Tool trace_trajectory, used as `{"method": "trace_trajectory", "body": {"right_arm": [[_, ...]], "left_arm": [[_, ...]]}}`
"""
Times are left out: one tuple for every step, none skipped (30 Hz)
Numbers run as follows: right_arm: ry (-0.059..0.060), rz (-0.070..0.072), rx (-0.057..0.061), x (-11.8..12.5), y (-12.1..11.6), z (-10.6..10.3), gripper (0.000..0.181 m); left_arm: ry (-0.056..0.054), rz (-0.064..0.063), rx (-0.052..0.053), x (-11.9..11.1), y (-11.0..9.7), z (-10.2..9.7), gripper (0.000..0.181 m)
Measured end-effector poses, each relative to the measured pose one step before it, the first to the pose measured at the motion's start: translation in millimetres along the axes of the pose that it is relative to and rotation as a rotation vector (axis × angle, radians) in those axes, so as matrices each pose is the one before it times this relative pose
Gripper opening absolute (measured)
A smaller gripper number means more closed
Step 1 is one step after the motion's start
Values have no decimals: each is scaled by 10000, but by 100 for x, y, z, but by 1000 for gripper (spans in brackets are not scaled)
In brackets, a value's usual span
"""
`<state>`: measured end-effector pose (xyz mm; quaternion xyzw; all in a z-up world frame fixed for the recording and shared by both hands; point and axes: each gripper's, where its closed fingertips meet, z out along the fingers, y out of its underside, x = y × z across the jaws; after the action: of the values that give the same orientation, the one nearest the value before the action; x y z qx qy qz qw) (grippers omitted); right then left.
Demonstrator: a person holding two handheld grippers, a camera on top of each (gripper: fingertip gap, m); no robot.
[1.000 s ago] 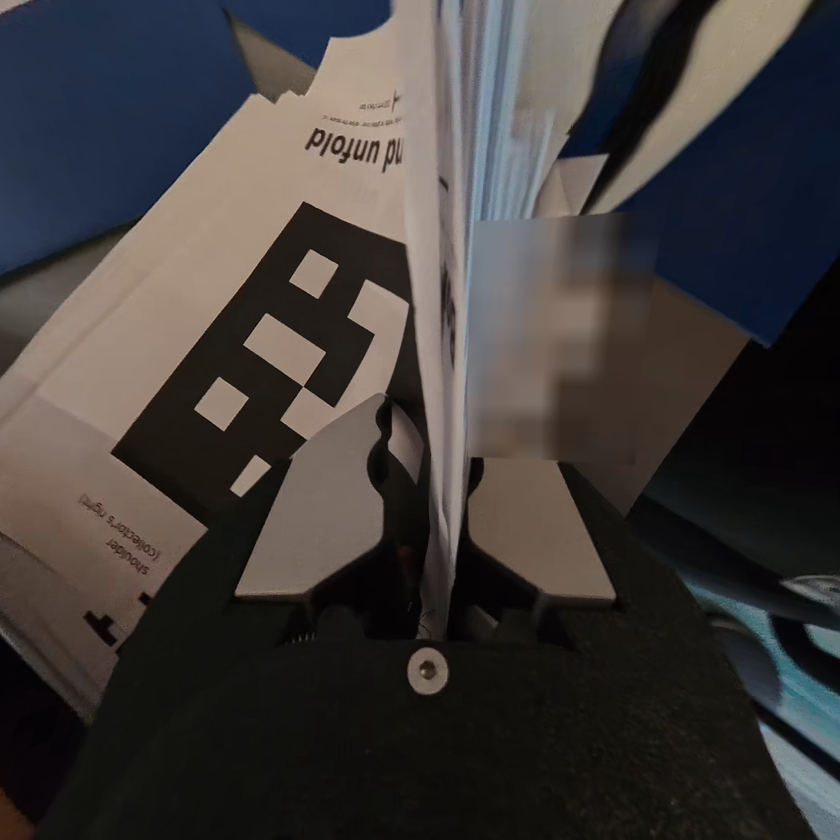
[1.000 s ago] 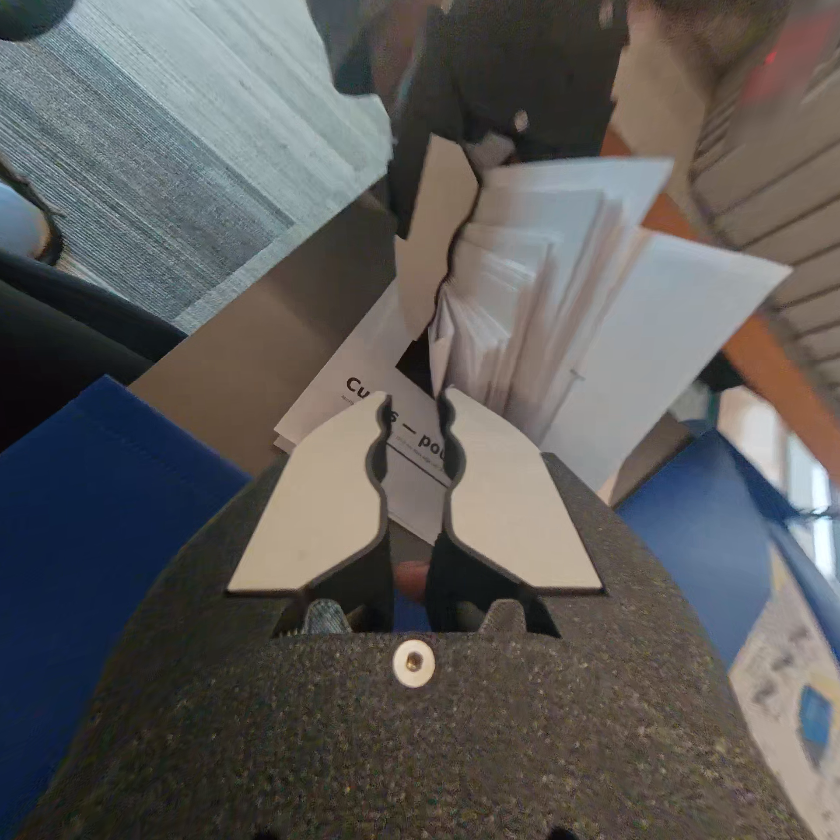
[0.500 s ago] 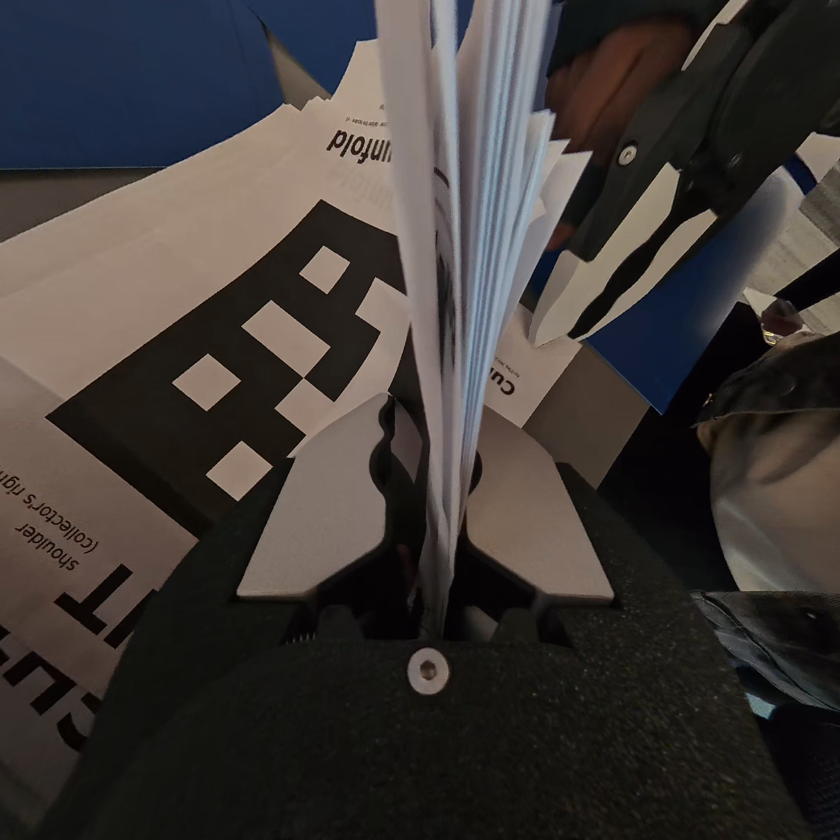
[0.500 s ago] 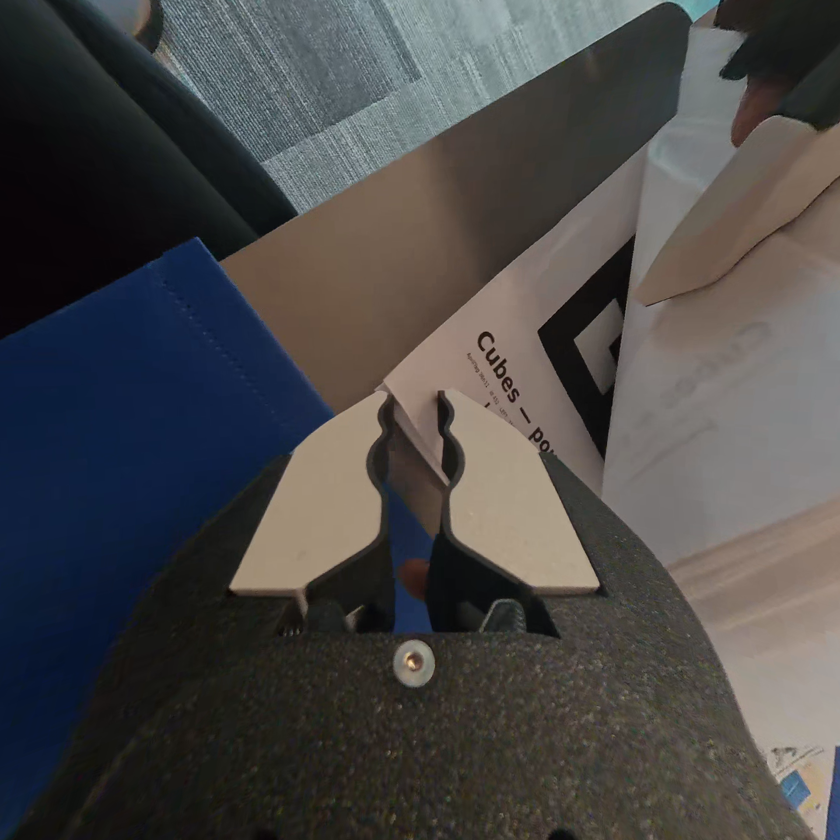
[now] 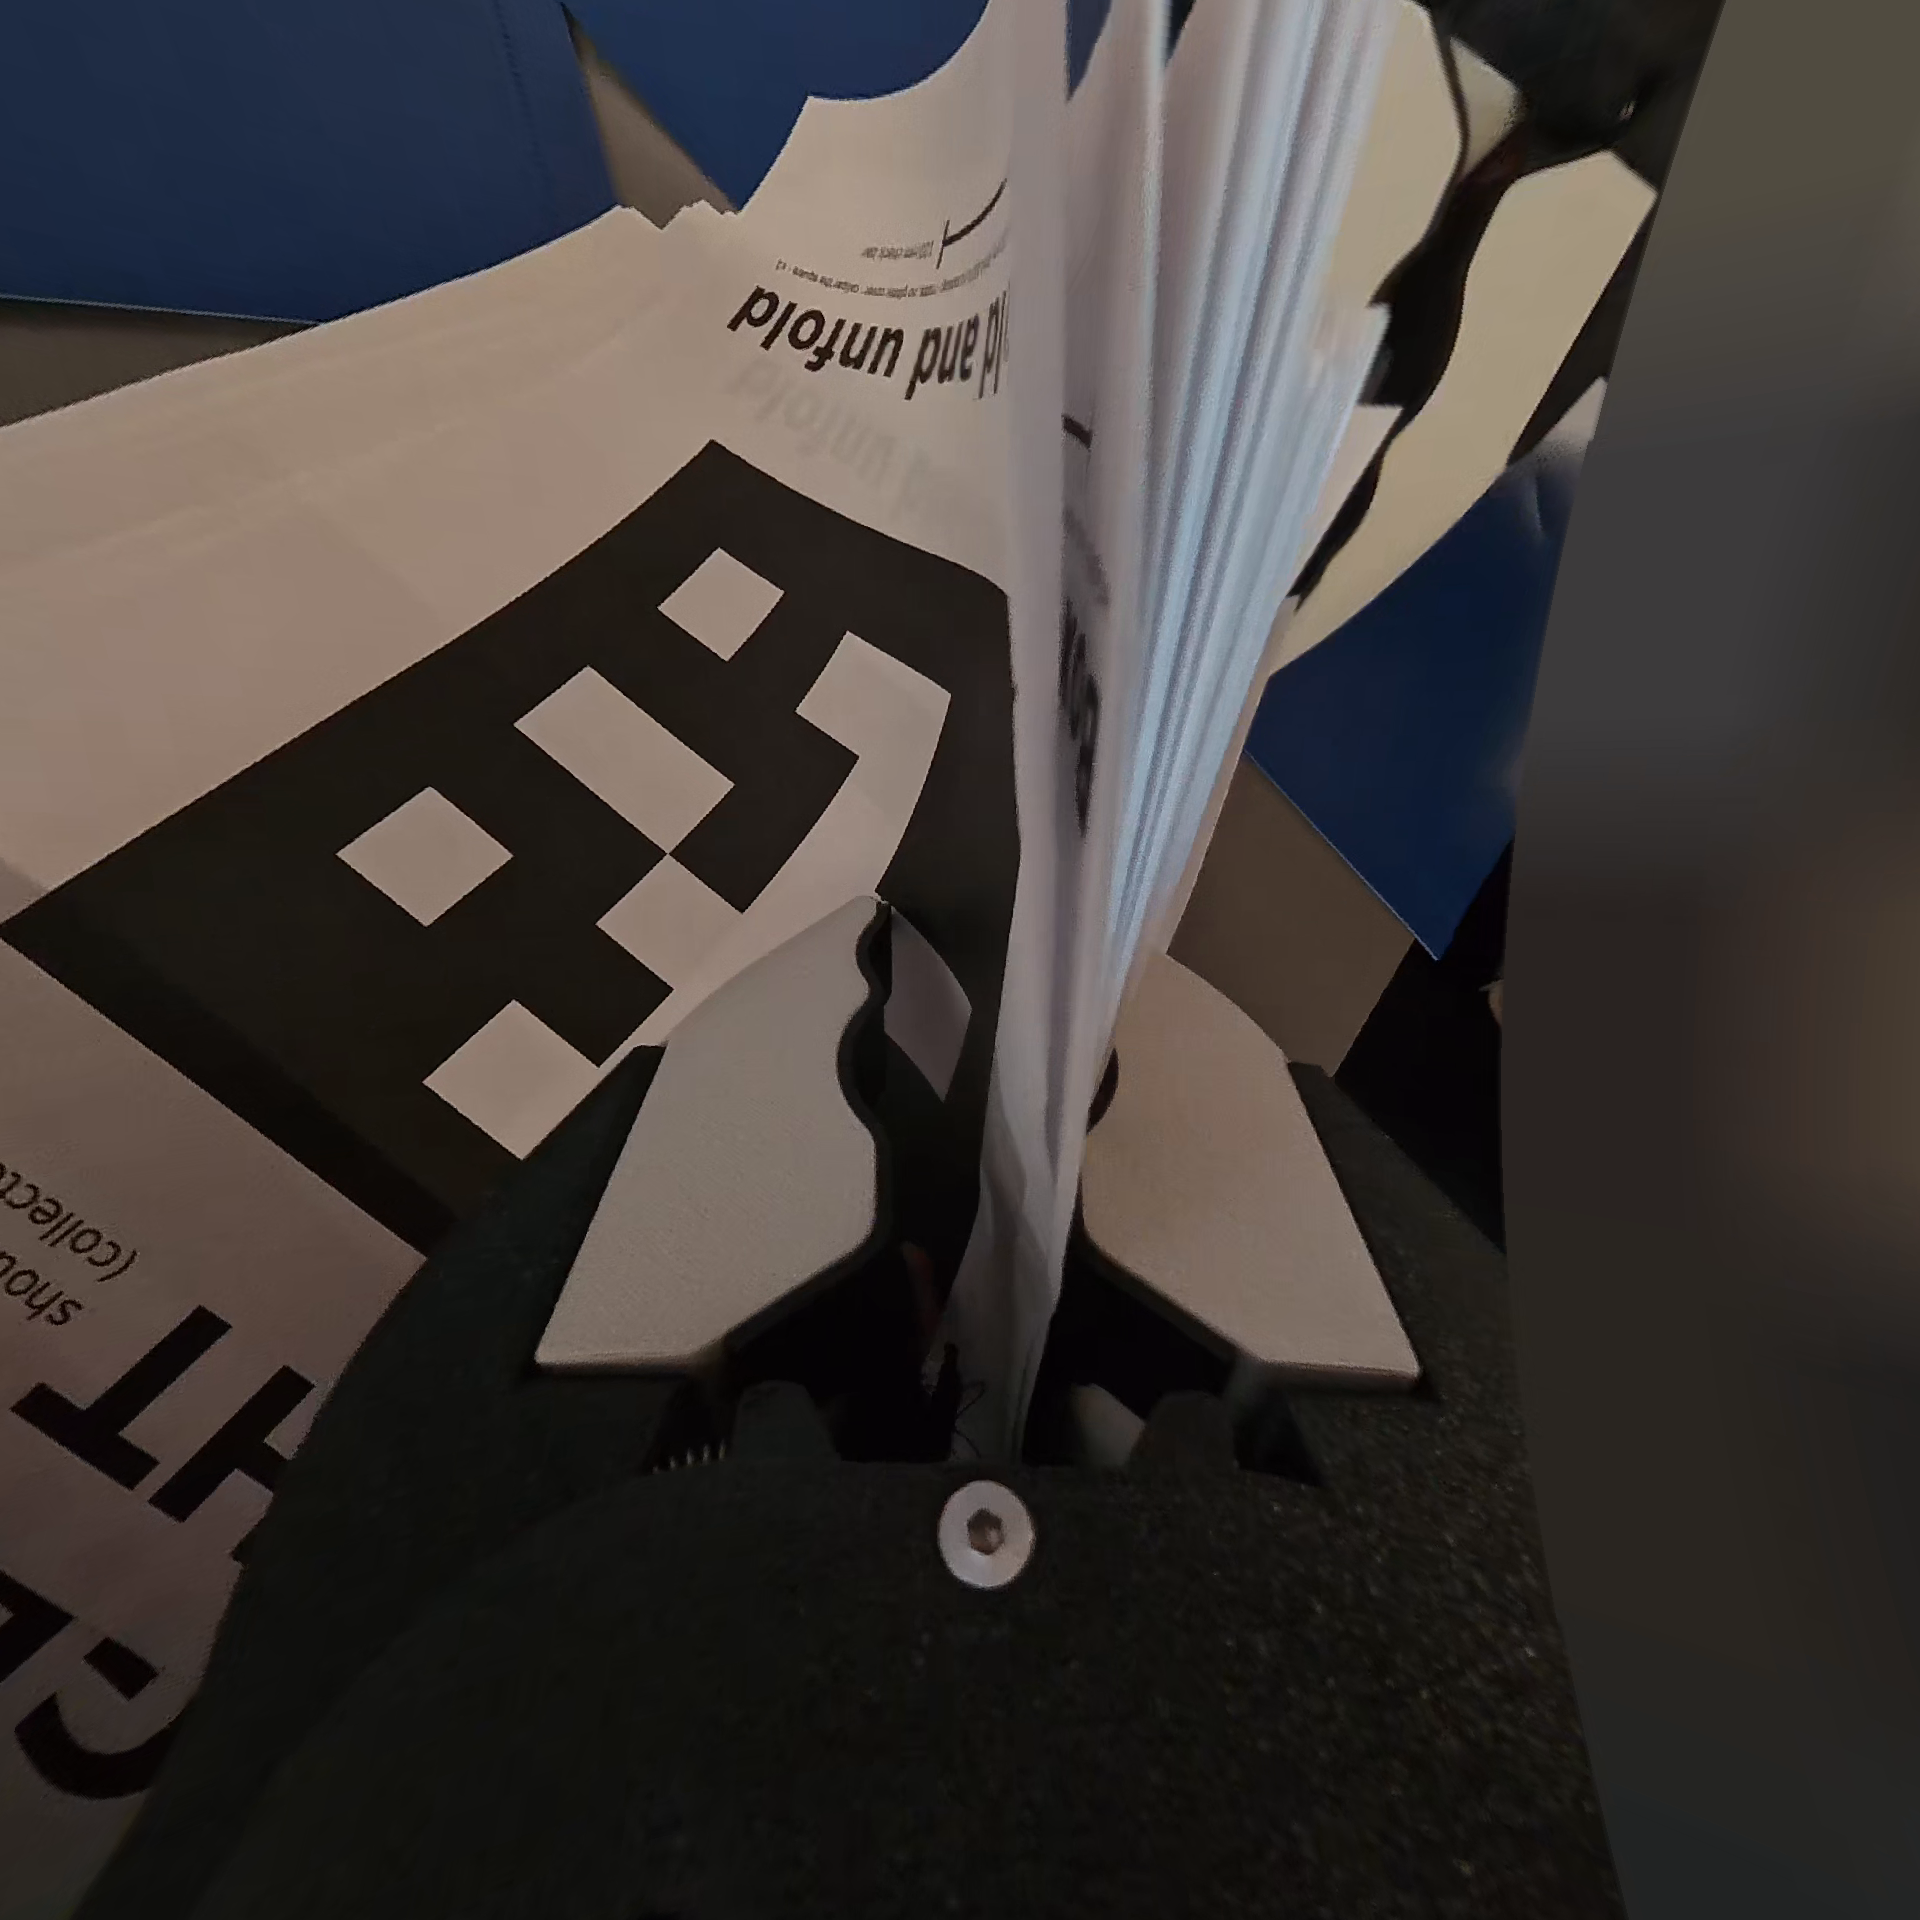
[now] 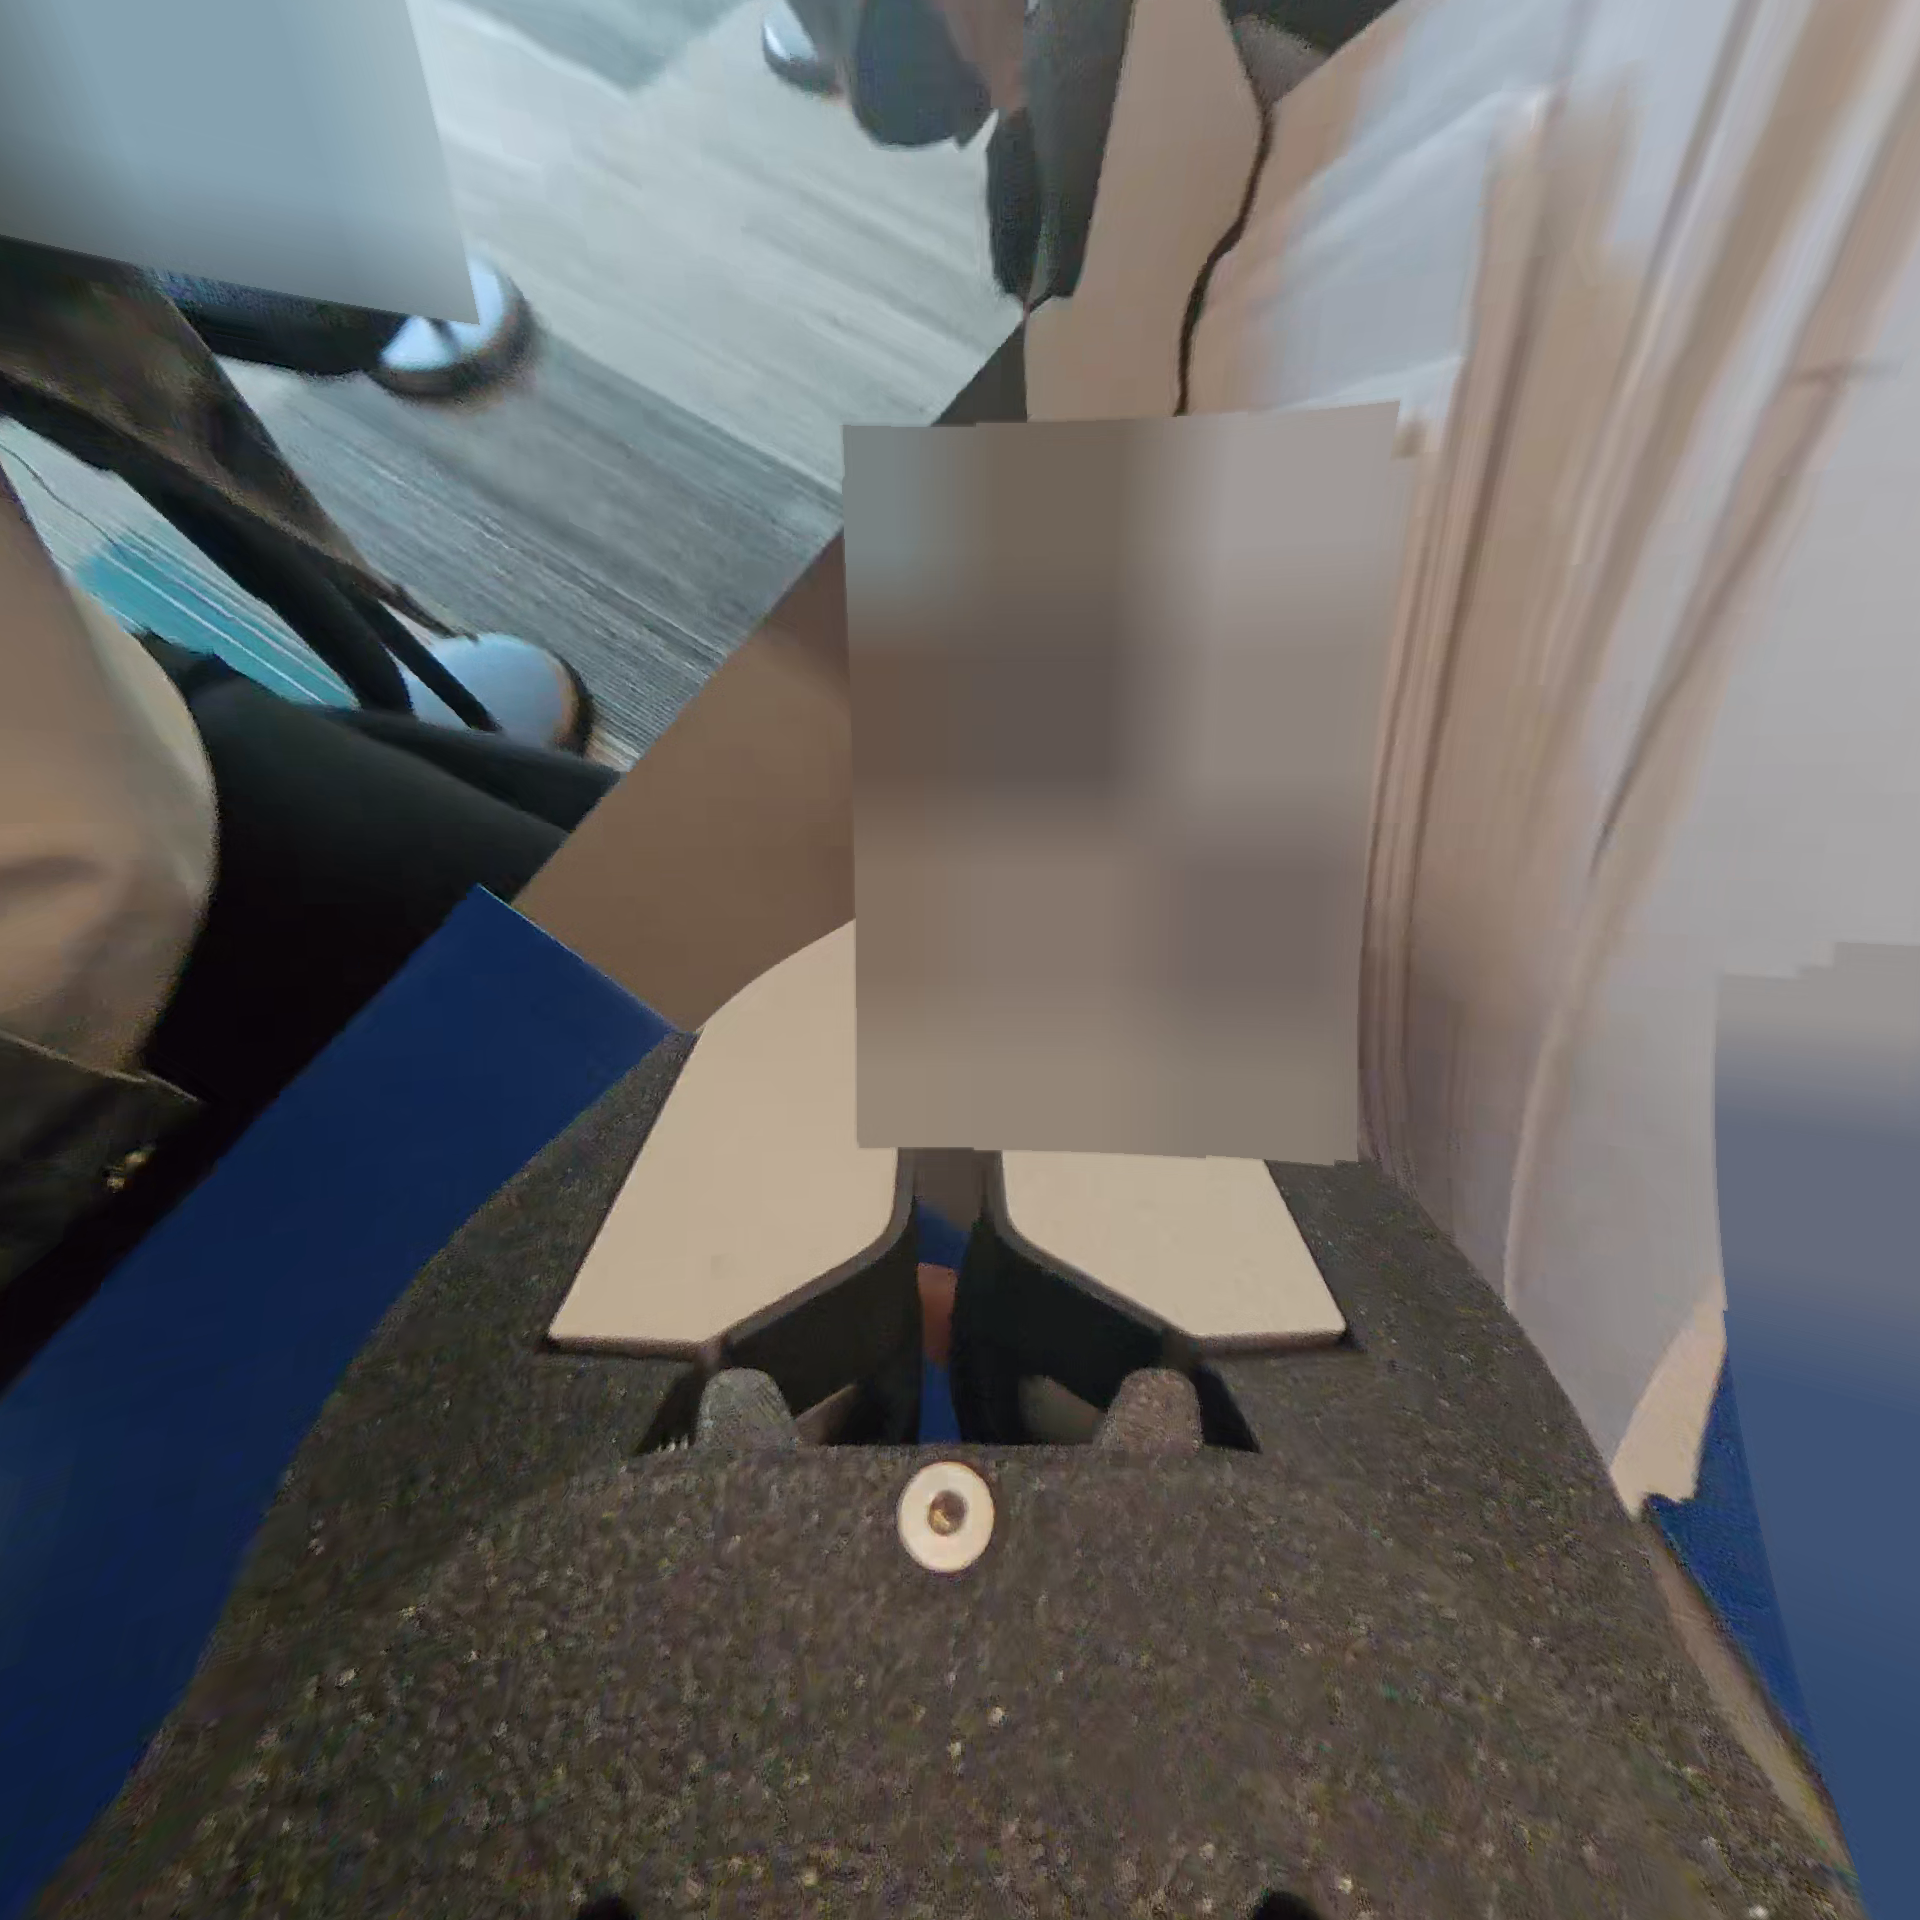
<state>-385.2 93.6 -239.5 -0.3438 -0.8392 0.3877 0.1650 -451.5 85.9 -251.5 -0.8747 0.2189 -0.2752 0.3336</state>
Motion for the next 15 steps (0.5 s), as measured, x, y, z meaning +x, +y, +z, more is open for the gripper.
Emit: {"method": "trace_trajectory", "body": {"right_arm": [[-238, 332, 192, 9, -146, -185, 6], [-204, 310, 128, 9, -75, -125, 7], [-177, 262, 102, -13, -59, -92, 7], [-215, 242, 81, -110, -45, -55, 7], [-204, 220, 15, -119, 18, -14, 8], [-124, 162, 8, -36, 34, -22, 7], [-75, 101, 31, 5, 9, -30, 6], [-29, 63, 8, 59, 55, -43, 5], [37, 34, -23, 137, 82, -39, 4], [25, -8, -2, 84, 45, -40, 2], [-27, -28, 55, -21, -35, -58, 2], [25, -14, 46, 40, -54, -60, 1], [95, -33, -9, 129, 23, -51, 1], [143, -78, -53, 177, 65, -33, 0], [196, -109, -36, 237, 31, -33, 0]], "left_arm": [[50, -72, 26, -11, -22, -32, 31], [32, -47, 6, 7, -3, -8, 31], [16, -8, -10, 10, 15, -3, 31], [6, 8, -7, 11, -2, 13, 31], [2, 2, -2, 1, 3, -2, 31], [0, 9, -7, 8, 6, 7, 31], [-1, 12, -10, 8, 3, -1, 31], [1, 8, -7, 11, 5, 8, 32], [-1, 8, -10, 4, 16, 12, 32], [-2, 11, -11, 1, 18, 11, 32], [3, 5, -6, 4, 13, 8, 32], [6, -7, -1, 4, 1, 10, 32], [8, -5, 1, 1, -6, -1, 32], [13, -22, 6, -12, -7, -6, 32], [11, -16, 8, -5, -4, -3, 32]]}}
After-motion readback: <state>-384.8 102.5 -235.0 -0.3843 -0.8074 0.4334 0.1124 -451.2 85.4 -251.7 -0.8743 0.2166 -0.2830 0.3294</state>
